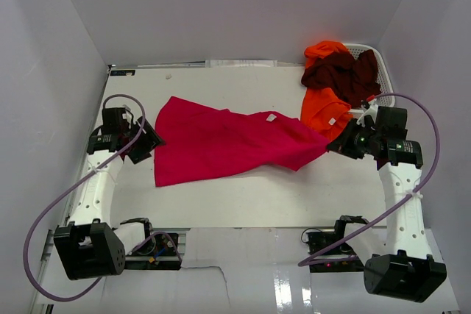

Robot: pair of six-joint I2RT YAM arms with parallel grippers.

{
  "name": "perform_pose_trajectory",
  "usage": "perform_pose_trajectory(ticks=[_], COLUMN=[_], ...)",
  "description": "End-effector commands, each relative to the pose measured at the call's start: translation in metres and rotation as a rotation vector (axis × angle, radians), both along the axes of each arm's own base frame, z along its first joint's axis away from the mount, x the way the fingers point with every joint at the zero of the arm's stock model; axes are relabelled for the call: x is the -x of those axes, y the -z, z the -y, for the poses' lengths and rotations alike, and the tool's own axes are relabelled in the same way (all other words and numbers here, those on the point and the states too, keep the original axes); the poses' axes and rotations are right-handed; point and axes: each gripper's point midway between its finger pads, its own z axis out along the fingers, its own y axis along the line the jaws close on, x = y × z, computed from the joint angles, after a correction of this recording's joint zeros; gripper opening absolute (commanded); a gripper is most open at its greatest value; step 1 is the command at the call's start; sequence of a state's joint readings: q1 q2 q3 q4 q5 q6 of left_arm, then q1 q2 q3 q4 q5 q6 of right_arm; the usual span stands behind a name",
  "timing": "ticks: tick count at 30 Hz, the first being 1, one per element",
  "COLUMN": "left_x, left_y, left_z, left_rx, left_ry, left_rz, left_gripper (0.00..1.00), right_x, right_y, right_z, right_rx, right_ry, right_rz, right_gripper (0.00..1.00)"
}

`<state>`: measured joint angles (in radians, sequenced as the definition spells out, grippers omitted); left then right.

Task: Fold and stack the t-shirts
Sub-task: Flatten out the tshirt

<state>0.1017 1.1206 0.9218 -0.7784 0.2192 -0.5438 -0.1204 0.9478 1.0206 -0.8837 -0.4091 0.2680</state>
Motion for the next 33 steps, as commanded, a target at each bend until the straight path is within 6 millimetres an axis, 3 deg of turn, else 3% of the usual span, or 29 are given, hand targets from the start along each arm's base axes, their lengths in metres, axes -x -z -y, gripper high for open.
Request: perform_pose_trajectory(ticks=[1,8,12,15,17,22,27,33], left_x=[0.005,-0.003,0.001,0.012,0.015,0.016,0.031,0.043], left_y=[-0.025,-0.030,-0.008,0.012,0.016,0.014,0.032,0.053], left_z=[-0.003,-0.009,0.004,0.004,0.003,0.009,0.022,0.016], left_rx=[-0.036,-0.069,-0.012,-0.015,-0.011,0.052,0.156,0.133], left_ry=[0.015,0.004,0.062,0.065,0.056,0.006,-0.041,-0.101], left_rz=[0.087,0.114,0.070,0.021,0.008,-0.044,-0.179,-0.283], left_gripper=[0.75,0.81,0.82,0.82,0.81,0.80,0.75,0.74], right_x=[-0.009,-0.023,-0.037,-0.050,-0.058,-0.076,-0.083,-0.084], right_y=[-0.016,-0.035,-0.041,-0.044,-0.048,-0.044,-0.032,-0.022], right_z=[0.005,0.009,0.008,0.007,0.006,0.008,0.009,0.010], right_rx=[0.033,0.049,0.035,0.008,0.000,-0.007,-0.011,-0.001], right_ry=[-0.003,0.014,0.012,0.019,0.018,0.019,0.022,0.021], right_rz=[0.083,0.144,0.160,0.164,0.172,0.170,0.149,0.140], right_gripper=[0.08,0.08,0.08,0.08,0.08,0.08,0.08,0.08])
